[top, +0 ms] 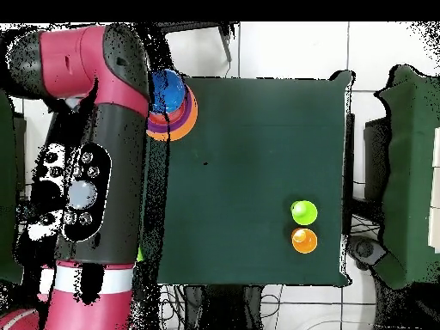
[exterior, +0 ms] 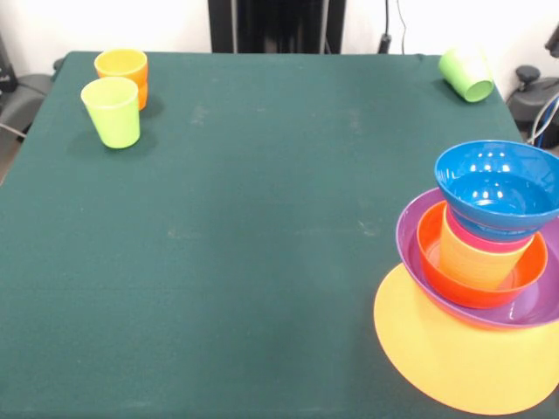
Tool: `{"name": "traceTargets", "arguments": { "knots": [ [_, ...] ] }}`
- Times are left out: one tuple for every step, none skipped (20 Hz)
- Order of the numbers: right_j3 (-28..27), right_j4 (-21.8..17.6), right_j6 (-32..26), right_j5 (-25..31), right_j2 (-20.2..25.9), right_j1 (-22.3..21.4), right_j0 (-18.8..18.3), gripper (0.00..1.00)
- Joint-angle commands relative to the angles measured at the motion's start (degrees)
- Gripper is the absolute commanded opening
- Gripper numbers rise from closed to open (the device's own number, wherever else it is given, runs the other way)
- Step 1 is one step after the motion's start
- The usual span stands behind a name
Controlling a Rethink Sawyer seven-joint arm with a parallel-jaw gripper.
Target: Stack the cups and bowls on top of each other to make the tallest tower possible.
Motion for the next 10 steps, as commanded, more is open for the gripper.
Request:
{"name": "traceTargets", "arguments": {
  "knots": [
    [7.86, -7.75, -25.74, 1.22, 9.85, -2.64, -4.77, 1.0],
    [7.4, -8.2, -26.68, 1.51, 10.3, -2.68, -5.51, 1.0],
    [6.99, -8.48, -27.73, 1.91, 10.73, -2.78, -6.27, 1.0],
    [6.56, -8.66, -28.82, 2.39, 11.2, -2.85, -7.0, 1.0],
    [6.28, -8.78, -29.92, 2.87, 11.69, -2.98, -7.69, 1.0],
    [5.87, -8.86, -30.97, 3.3, 12.19, -2.99, -8.41, 1.0],
    [5.41, -8.98, -32.08, 3.65, 12.65, -3.01, -9.21, 1.0],
    [4.96, -9.07, -32.98, 3.99, 13.08, -2.97, -9.9, 1.0],
    [4.48, -9.23, -33.73, 4.2, 13.38, -2.89, -10.54, 1.0],
    [4.0, -9.4, -34.49, 4.41, 13.68, -2.82, -11.18, 1.0]
  ]
}}
